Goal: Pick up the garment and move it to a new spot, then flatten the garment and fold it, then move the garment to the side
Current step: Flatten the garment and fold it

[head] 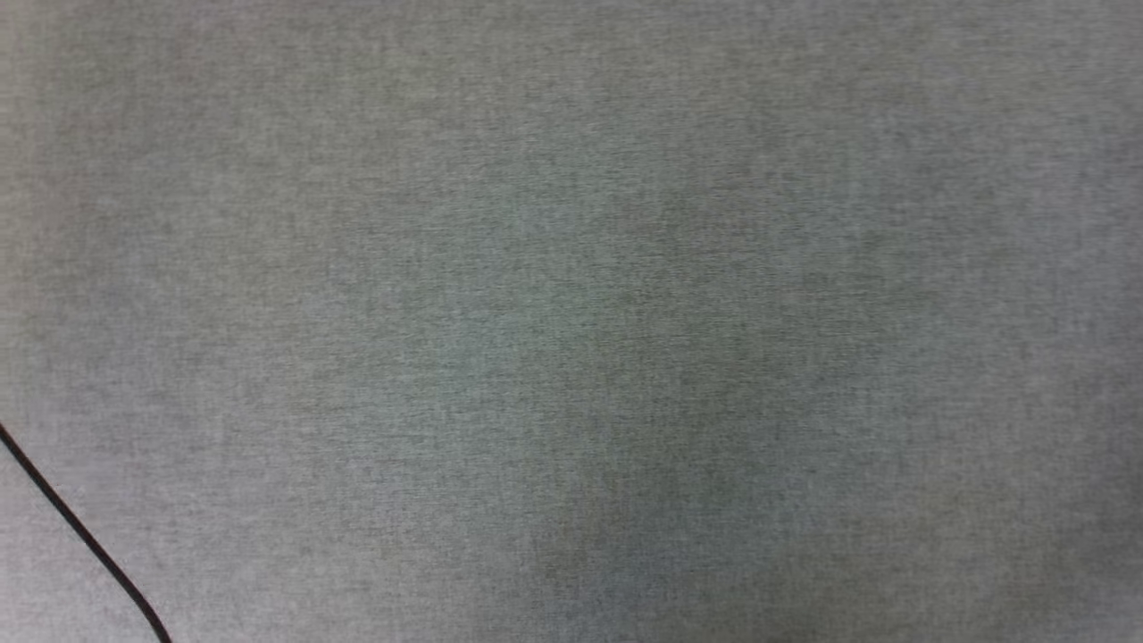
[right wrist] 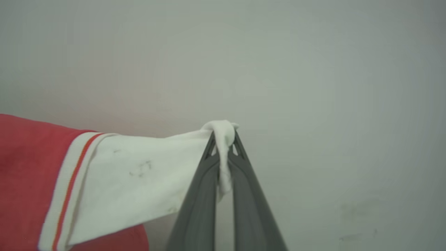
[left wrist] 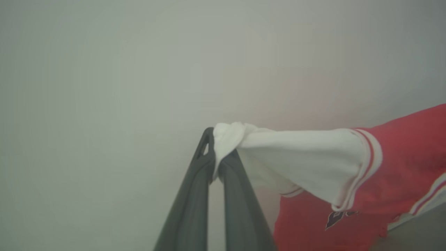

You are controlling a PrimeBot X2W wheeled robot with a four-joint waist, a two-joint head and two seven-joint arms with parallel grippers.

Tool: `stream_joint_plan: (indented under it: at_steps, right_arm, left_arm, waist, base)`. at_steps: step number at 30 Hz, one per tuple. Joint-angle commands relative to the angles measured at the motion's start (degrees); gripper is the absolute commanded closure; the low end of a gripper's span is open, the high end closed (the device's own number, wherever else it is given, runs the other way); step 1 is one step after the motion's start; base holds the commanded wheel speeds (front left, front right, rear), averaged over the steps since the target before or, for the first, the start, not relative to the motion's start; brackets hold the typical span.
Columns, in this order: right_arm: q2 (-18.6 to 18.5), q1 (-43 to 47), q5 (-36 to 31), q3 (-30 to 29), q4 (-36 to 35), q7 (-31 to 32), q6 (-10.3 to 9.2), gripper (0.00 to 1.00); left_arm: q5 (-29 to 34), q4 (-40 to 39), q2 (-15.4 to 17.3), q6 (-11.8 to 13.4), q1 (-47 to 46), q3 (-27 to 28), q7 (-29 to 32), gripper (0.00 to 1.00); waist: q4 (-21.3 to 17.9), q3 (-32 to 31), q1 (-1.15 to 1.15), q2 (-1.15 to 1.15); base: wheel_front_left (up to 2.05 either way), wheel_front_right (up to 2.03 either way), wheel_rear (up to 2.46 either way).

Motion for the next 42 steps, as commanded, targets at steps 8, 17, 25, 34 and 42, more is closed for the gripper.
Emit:
stream_joint_plan:
  at_steps: [8,17,25,34,42]
  right_arm:
    - [-0.9,11.1,2.1,3.8,4.3,-1.6,-0.04,1.00]
    - [-2.8,33.3,8.5,8.5,7.0,2.7,-0.04,1.00]
    - [-4.8,49.4,13.8,7.8,6.0,7.1,-0.05,1.00]
    - [-5.8,63.3,17.3,3.8,0.7,14.1,-0.07,1.00]
    - [-5.4,77.0,19.2,-1.7,-7.1,21.3,-0.07,1.00]
  left_arm:
    - [-1.4,3.3,-3.8,-0.3,13.7,-4.2,-5.3,1.00]
    - [1.5,4.5,-2.8,2.4,39.2,-9.3,-10.2,1.00]
    - [-0.4,2.2,-1.4,4.7,57.1,-12.1,-7.0,1.00]
    - [-4.1,-4.6,3.0,6.5,72.1,-13.2,-1.1,1.00]
    - [-7.4,-12.2,6.5,8.5,83.4,-13.4,2.3,1.00]
  waist:
    - [1.5,-2.5,-0.01,0.00]
    - [2.2,-14.6,-0.01,0.00]
    - [2.5,-24.2,-0.01,0.00]
    - [2.3,-30.3,-0.01,0.00]
    - [2.2,-33.8,-0.01,0.00]
  base:
    - [0.00,0.00,0.00]
    - [0.00,0.00,0.00]
    - [0.00,0.00,0.00]
    - [0.00,0.00,0.00]
    - [0.00,0.00,0.00]
